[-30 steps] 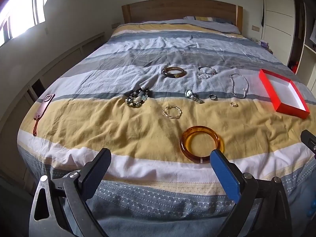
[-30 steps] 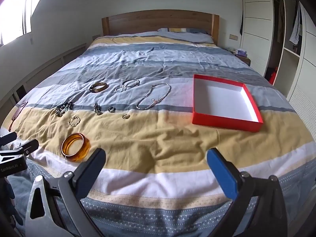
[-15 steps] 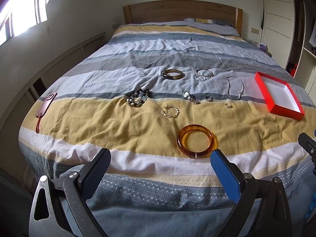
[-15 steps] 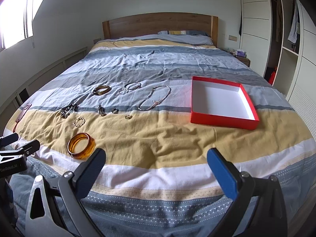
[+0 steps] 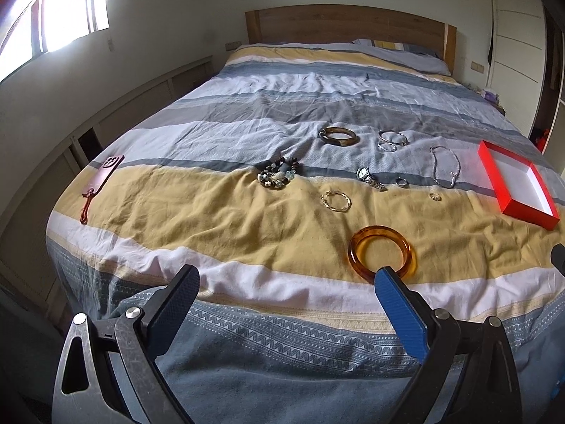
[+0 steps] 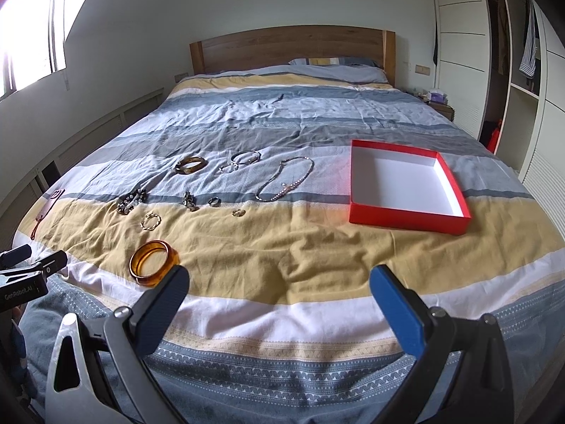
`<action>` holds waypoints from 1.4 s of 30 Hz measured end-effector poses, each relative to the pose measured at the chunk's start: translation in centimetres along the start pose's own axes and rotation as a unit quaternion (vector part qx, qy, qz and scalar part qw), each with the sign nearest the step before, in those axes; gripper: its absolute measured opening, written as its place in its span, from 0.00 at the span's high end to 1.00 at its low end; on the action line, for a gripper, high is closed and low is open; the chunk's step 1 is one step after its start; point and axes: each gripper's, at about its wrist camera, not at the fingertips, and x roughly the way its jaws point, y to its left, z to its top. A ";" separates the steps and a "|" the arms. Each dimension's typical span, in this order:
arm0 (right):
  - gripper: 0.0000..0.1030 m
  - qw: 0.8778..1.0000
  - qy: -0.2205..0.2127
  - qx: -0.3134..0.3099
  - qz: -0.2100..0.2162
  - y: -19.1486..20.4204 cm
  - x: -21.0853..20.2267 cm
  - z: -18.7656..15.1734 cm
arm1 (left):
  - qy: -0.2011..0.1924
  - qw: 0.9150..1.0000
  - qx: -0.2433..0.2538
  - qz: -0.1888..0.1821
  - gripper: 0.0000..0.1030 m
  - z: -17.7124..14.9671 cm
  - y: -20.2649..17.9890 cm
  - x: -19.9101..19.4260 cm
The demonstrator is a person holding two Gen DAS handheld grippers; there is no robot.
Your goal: Organize jewelry
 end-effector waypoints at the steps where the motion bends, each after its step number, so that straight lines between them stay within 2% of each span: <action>1: 0.00 1.000 0.000 0.002 0.001 0.0 0.0 0.0 | 0.000 1.000 0.002 0.000 0.05 0.0 -0.1 0.1; 13: 0.01 1.000 0.023 0.002 -0.002 -0.7 3.5 0.0 | 0.001 1.000 0.008 0.000 0.05 0.8 -0.4 2.2; 19: 0.01 1.000 0.027 -0.008 0.002 -0.4 4.6 0.0 | 0.016 1.000 0.006 -0.011 0.14 1.1 -0.5 3.7; 31: 0.02 0.999 0.049 -0.019 0.016 0.4 7.4 -0.2 | 0.039 0.999 0.007 -0.037 0.17 1.3 -1.1 6.0; 36: 0.02 0.998 0.056 -0.027 0.024 0.8 8.6 -0.1 | 0.056 0.997 0.007 -0.051 0.23 1.3 -1.4 7.3; 40: 0.02 0.997 0.061 -0.031 0.026 0.8 9.5 0.1 | 0.072 0.995 0.005 -0.070 0.37 1.4 -1.6 8.4; 42: 0.02 0.997 0.064 -0.031 0.027 0.7 10.0 0.0 | 0.081 0.993 0.006 -0.083 0.39 1.5 -1.9 8.9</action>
